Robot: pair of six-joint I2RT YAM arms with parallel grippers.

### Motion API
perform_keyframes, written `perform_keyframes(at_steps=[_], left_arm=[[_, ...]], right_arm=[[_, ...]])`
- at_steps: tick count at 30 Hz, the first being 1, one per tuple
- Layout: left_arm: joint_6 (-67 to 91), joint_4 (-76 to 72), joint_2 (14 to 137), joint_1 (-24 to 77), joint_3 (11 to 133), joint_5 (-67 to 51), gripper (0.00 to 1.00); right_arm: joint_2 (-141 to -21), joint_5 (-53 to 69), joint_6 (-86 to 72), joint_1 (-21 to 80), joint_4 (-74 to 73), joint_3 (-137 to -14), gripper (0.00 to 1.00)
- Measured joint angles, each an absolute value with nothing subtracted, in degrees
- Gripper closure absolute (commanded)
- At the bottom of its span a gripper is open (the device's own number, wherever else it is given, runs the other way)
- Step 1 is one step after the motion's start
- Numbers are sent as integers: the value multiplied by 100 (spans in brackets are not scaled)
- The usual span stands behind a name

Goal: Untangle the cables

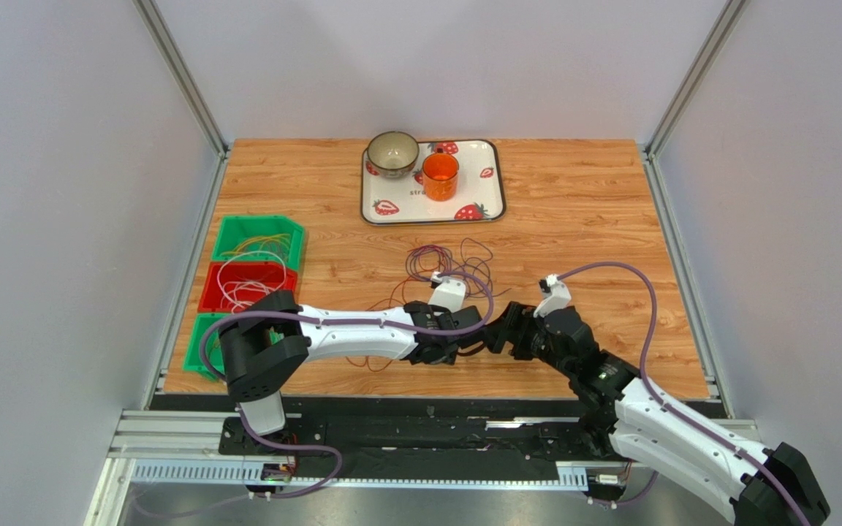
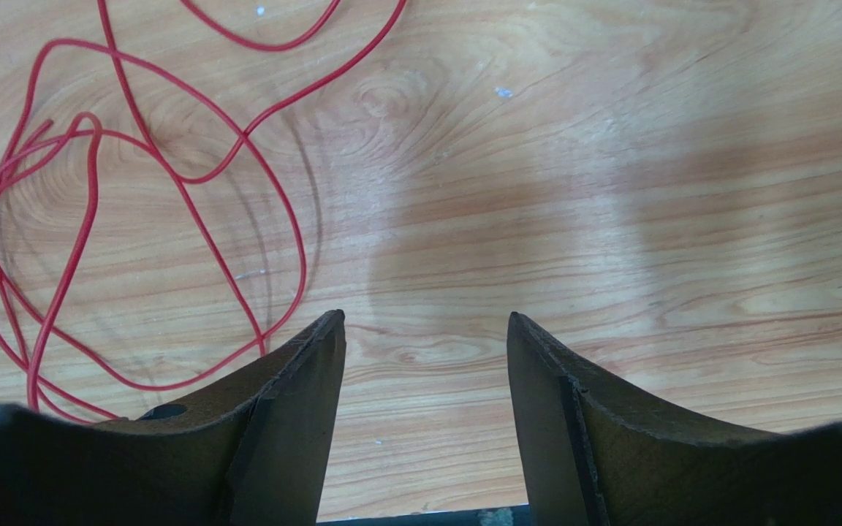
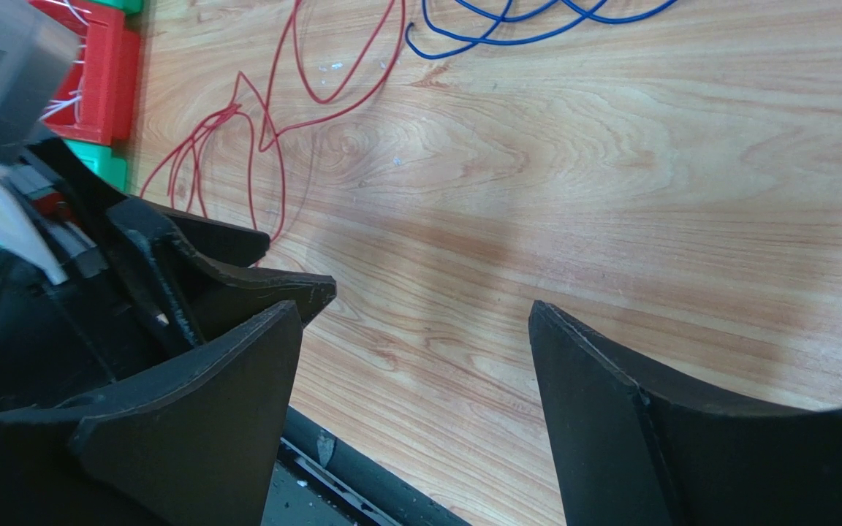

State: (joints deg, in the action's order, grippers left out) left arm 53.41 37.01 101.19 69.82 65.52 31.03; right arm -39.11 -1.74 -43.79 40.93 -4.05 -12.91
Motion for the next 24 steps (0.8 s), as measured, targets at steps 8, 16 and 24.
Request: perform_keyframes(at_steps=[8, 16, 24], left_arm=[[5380, 3634, 10071, 6858, 6453, 3168, 35], [5653, 3793, 9756, 6652, 6401, 3323, 32], [6147, 3903, 9815, 6510, 6272, 3352, 30]], right_arm=[[-3859, -154, -4392, 4093, -397, -1275, 20], [-3946, -123, -4392, 4093, -397, -1275, 20], [-3968, -99, -4390, 4093, -395, -1275, 21]])
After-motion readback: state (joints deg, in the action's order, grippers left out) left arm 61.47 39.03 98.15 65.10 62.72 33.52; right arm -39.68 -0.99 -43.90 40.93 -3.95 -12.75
